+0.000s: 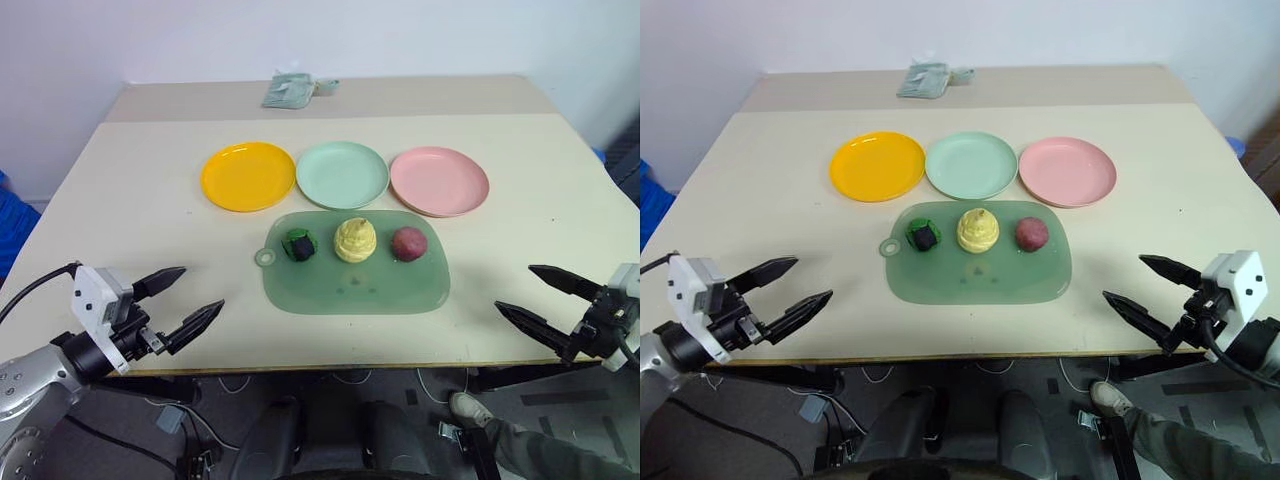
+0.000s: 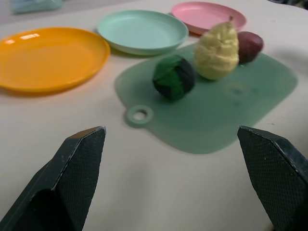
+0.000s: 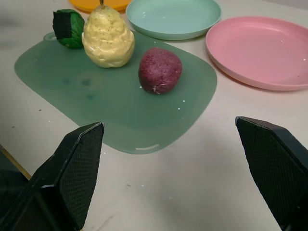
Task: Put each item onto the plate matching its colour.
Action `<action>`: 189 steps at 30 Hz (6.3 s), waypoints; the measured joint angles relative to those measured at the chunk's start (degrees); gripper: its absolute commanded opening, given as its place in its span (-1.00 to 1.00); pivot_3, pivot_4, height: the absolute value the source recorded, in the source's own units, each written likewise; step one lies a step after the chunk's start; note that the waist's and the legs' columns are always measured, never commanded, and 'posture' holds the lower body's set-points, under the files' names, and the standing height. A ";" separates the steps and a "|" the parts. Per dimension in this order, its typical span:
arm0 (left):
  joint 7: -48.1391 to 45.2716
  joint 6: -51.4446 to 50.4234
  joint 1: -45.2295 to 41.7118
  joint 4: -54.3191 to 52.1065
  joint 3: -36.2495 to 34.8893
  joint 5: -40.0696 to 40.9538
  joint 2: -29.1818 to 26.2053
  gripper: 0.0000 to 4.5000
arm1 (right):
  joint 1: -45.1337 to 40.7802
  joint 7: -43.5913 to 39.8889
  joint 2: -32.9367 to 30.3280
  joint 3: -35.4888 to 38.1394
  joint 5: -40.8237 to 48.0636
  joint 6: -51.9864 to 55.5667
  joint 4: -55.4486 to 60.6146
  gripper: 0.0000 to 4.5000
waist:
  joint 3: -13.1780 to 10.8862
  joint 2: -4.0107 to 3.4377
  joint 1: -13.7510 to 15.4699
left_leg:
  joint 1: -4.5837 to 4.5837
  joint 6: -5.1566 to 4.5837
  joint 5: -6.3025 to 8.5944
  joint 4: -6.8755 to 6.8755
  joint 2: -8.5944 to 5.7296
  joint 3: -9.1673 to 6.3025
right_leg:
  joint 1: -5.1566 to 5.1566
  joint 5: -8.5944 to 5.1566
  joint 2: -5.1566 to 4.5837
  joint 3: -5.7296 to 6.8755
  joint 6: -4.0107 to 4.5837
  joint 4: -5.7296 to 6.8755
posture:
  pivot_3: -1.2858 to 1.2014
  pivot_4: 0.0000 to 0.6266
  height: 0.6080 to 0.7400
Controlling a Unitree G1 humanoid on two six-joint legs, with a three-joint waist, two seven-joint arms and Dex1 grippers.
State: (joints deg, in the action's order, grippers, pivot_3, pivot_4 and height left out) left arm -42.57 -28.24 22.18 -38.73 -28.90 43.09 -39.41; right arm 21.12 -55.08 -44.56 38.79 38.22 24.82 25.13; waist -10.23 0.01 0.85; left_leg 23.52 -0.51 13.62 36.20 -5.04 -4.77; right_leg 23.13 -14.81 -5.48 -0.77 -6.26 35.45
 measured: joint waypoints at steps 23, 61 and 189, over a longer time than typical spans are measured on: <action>2.54 -2.48 -3.03 -1.16 1.78 0.05 -0.65 1.00 | -2.43 -1.99 -0.19 -0.84 -1.38 -1.56 -1.00 0.98 | 0.00 0.00 -0.01 | -0.02 0.02 0.01 0.02 0.01 0.03 | -0.02 0.02 0.01 -0.01 0.02 0.01 | 0.03 -0.52 1.00; -11.75 -2.84 -53.70 43.69 38.64 -20.65 1.35 1.00 | -25.65 -4.58 -5.87 -19.76 1.28 1.89 -0.23 0.98 | -0.05 0.09 -0.05 | -0.05 0.03 -0.12 0.09 -0.08 0.04 | 0.17 0.17 0.01 -0.03 -0.21 0.48 | 0.03 -0.52 1.00; 13.82 -6.38 -72.63 55.61 24.11 -32.53 27.85 0.44 | -14.76 19.14 3.85 -18.71 1.17 1.29 18.84 1.00 | -0.12 0.27 1.57 | 0.10 -0.25 0.05 0.95 -0.19 0.11 | 0.04 0.50 0.23 -0.09 -0.77 0.68 | 0.03 -0.52 1.00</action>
State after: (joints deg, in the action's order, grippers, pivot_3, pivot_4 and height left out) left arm -28.75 -34.63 -50.45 16.88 -4.79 10.57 -11.56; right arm 6.35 -35.93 -40.71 20.08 39.39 26.11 43.96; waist -10.35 0.29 2.42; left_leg 23.62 -0.77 13.67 37.14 -5.24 -4.66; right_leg 23.17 -14.31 -5.25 -0.87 -7.02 36.13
